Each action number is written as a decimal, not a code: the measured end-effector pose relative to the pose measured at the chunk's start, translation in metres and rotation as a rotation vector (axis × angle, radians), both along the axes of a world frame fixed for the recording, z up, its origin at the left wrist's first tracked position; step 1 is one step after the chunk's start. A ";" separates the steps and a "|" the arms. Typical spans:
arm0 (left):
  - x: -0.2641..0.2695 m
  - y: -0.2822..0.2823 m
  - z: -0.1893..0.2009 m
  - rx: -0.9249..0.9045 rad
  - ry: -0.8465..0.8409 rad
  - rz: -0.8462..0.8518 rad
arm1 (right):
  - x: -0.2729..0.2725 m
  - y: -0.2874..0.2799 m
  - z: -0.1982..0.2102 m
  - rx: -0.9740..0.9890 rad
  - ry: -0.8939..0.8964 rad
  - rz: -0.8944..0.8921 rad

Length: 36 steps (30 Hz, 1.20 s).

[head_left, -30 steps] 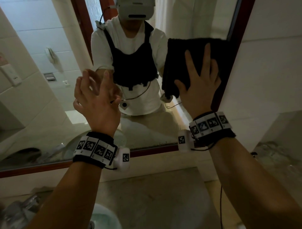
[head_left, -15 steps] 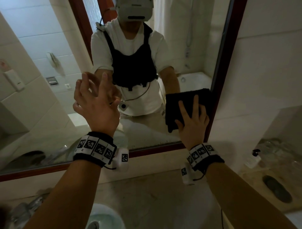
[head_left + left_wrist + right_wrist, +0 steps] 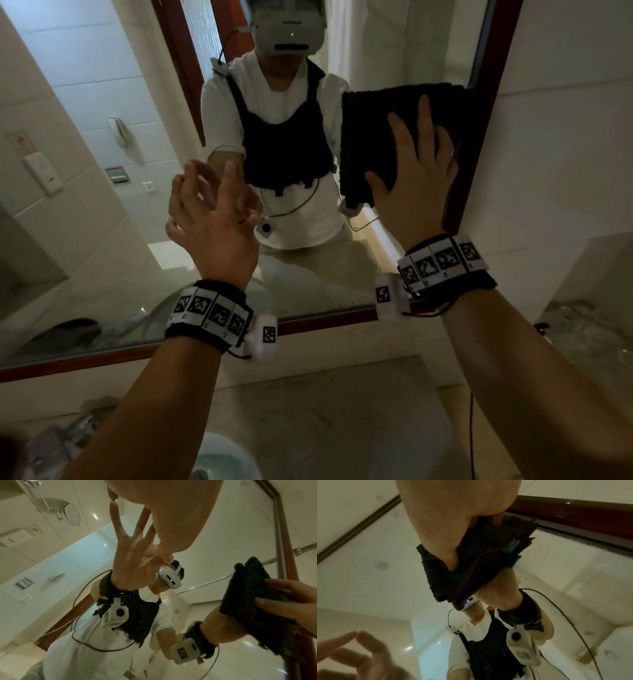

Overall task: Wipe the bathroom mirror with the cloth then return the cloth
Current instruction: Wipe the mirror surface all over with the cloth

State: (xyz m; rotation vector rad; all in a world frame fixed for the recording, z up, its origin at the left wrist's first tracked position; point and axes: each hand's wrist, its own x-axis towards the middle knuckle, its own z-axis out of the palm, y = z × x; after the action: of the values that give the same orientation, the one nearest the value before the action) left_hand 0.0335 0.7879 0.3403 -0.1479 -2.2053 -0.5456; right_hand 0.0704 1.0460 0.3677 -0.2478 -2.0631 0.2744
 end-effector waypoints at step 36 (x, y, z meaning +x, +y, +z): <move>0.005 0.015 -0.091 -0.073 -0.019 -0.022 | 0.007 0.011 -0.104 -0.205 -0.051 0.240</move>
State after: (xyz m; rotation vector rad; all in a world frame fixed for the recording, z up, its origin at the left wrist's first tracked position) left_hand 0.0385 0.8029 0.2496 -0.2057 -2.2458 -0.4806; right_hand 0.0775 1.0572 0.2635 -0.1317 -2.1178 0.6334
